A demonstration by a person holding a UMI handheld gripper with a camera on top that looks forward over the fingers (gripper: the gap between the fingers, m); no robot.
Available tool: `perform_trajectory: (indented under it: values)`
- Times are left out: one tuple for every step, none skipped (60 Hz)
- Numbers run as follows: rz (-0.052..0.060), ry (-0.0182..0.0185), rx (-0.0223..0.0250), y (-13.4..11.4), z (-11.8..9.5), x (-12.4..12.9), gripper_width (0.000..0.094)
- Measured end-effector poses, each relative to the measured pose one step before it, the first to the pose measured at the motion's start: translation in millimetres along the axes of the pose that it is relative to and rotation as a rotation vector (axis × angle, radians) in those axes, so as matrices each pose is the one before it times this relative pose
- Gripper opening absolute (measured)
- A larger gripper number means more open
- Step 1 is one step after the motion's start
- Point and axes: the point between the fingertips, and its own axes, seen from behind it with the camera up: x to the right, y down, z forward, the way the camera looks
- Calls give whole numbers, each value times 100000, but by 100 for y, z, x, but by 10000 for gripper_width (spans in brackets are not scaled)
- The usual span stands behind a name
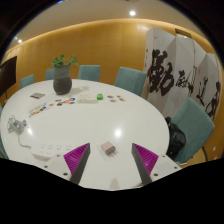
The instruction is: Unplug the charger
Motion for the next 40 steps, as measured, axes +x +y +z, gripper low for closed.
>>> perform_trajectory:
  values:
    - [108, 183, 413, -60, -872, -20, 870]
    - [194, 223, 298, -19, -940, -115, 870]
    - [293, 183, 348, -16, -868, 4, 870]
    - [350, 210, 328, 1, -850, -10, 869]
    - [383, 199, 373, -19, -845, -37, 871]
    - [247, 110, 427, -22, -838, -48, 869]
    - [71, 17, 323, 11, -777, -79, 869]
    - [-87, 176, 169, 77, -636, -139, 870]
    - [-165, 168, -2, 75, -774, -19, 867]
    - [-221, 284, -107, 53, -712, 39, 867]
    - [-253, 367, -88, 70, -646, 26, 868]
    - [-202, 351, -53, 108, -635, 36, 868]
    - [-107, 365, -48, 105, -622, 52, 869]
    - [39, 417, -35, 87, -636, 61, 869]
    - [120, 367, 56, 100, -594, 60, 866]
    - [130, 243, 19, 126, -536, 39, 866]
    - [66, 99, 41, 231, -358, 23, 867]
    - [104, 13, -70, 123, -509, -14, 866]
    - [-3, -38, -45, 140, -445, 7, 866]
    - [31, -1, -41, 103, -392, -20, 867]
    - [-26, 88, -86, 148, -372, 30, 868]
    - [-67, 69, -153, 59, -236, 183, 868]
    - [-34, 103, -88, 143, -293, 38, 869]
    - [-96, 72, -84, 142, -267, 70, 867]
    - [-118, 132, -18, 98, -258, 71, 868]
    - [-137, 219, 43, 100, -227, 52, 867]
    - [-160, 271, 126, 90, -194, 86, 868]
    - [-120, 288, 55, 90, -176, 80, 869]
    - [-46, 163, -40, 98, -196, 65, 870]
    - [78, 57, -55, 84, -154, 39, 870]
    - [154, -25, 9, 74, -146, 28, 870]
    - [96, -59, -15, 51, -134, -10, 872]
    - [133, -71, 133, 76, -122, -8, 867]
    - [64, 0, 101, 33, -108, 9, 871]
    - [-30, 114, 72, 30, -98, -18, 869]
    - [27, 113, -55, 31, -90, 28, 868]
    - [159, 17, -201, 53, -73, 2, 868]
    - [179, 27, -233, 54, -44, 13, 868]
    - [179, -6, -159, 25, -22, 30, 872]
    - [254, -35, 103, -12, -16, 13, 871]
